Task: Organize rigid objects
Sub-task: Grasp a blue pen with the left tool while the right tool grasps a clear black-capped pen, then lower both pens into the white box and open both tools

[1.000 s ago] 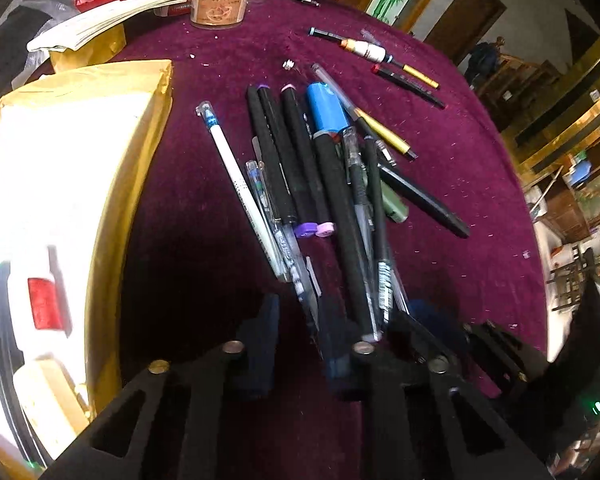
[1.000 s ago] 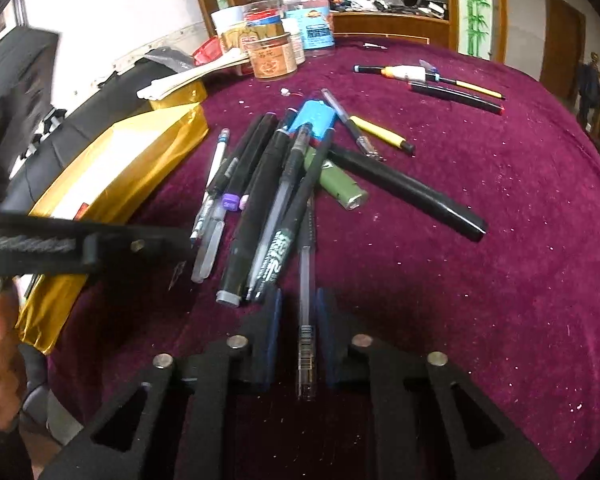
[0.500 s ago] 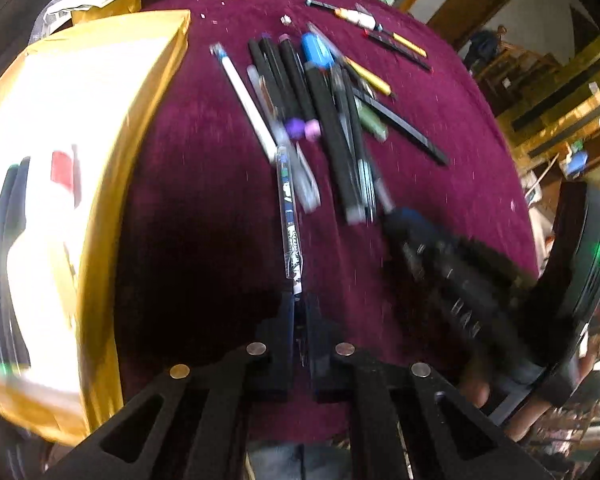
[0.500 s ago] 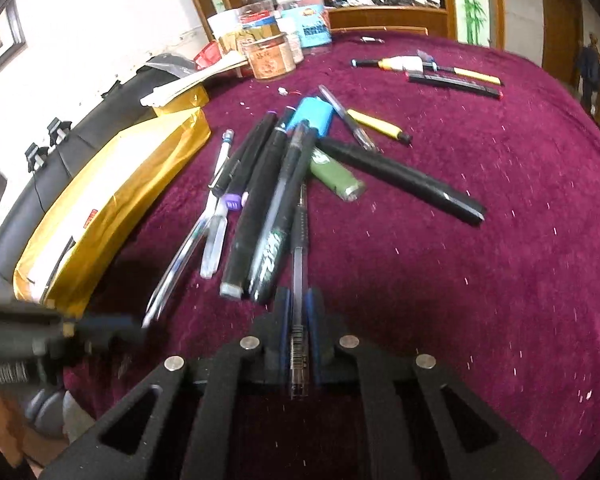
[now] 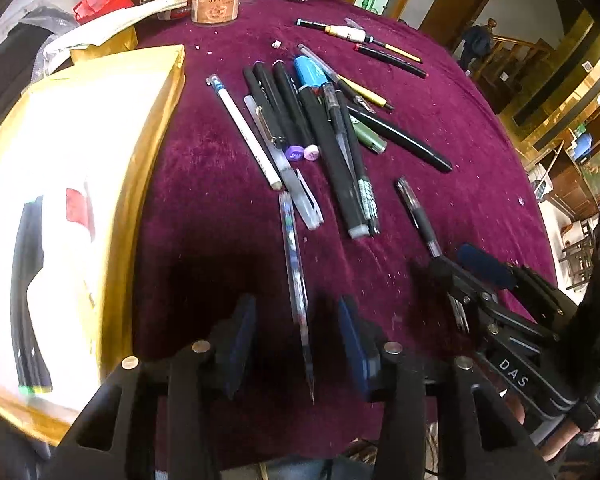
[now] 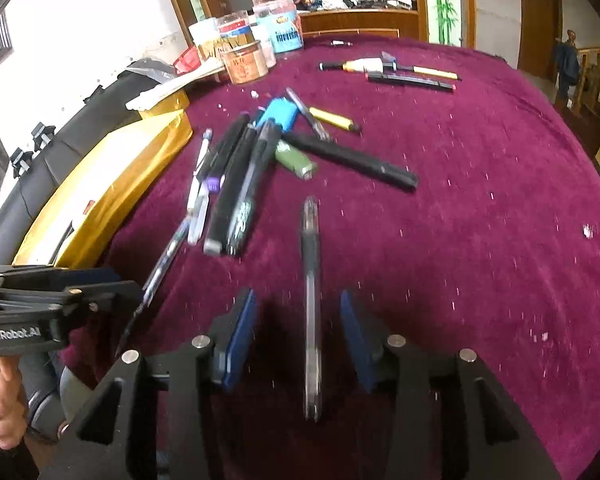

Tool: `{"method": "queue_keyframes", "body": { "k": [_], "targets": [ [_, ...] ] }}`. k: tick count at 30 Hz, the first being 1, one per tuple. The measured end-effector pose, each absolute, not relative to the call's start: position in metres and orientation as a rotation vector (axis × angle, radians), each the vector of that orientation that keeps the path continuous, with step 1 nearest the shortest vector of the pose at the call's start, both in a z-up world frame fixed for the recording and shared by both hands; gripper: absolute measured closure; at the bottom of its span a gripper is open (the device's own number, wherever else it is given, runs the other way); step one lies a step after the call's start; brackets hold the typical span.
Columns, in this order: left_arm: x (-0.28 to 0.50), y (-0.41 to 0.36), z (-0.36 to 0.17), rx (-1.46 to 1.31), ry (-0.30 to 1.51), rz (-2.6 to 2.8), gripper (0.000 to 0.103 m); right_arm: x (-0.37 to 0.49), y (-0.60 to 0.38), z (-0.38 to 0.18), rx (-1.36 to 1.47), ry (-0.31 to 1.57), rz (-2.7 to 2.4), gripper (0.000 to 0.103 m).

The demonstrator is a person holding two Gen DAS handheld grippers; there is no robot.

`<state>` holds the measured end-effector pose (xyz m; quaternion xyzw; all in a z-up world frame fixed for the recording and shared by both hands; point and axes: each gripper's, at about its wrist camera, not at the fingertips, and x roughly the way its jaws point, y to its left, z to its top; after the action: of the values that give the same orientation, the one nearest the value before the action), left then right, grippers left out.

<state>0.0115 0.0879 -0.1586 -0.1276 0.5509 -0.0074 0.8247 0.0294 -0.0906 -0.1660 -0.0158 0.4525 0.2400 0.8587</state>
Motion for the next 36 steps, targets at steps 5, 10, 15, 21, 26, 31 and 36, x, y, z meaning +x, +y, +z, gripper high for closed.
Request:
{"method": "queue_keyframes", "body": {
  "k": [5,10,15,21,26,31,36],
  "targets": [
    [0.032,0.083,-0.175,-0.259,1.199,-0.015,0.079,0.046,-0.080,-0.177,-0.050,0.963,0.480,0.065],
    [0.025,0.087,-0.176,-0.219,1.164,0.006,0.095,0.039,-0.072,-0.182,-0.168,0.902,0.418,0.090],
    [0.011,0.111,-0.173,-0.396,1.158,-0.074,0.095,0.041,-0.080,-0.179,-0.106,0.931,0.440,0.093],
    [-0.022,0.136,-0.147,-0.477,1.088,-0.065,0.095,0.023,-0.076,-0.155,-0.008,0.902,0.541,0.093],
    [-0.058,0.175,-0.119,-0.542,1.018,-0.014,0.095,0.004,-0.041,-0.136,-0.006,0.884,0.660,0.093],
    [-0.094,0.226,-0.098,-0.611,0.942,0.059,0.095,-0.003,0.007,-0.120,-0.010,0.882,0.789,0.093],
    [-0.115,0.270,-0.095,-0.662,0.893,0.143,0.095,-0.006,0.063,-0.110,-0.060,0.886,0.873,0.093]
  ]
}}
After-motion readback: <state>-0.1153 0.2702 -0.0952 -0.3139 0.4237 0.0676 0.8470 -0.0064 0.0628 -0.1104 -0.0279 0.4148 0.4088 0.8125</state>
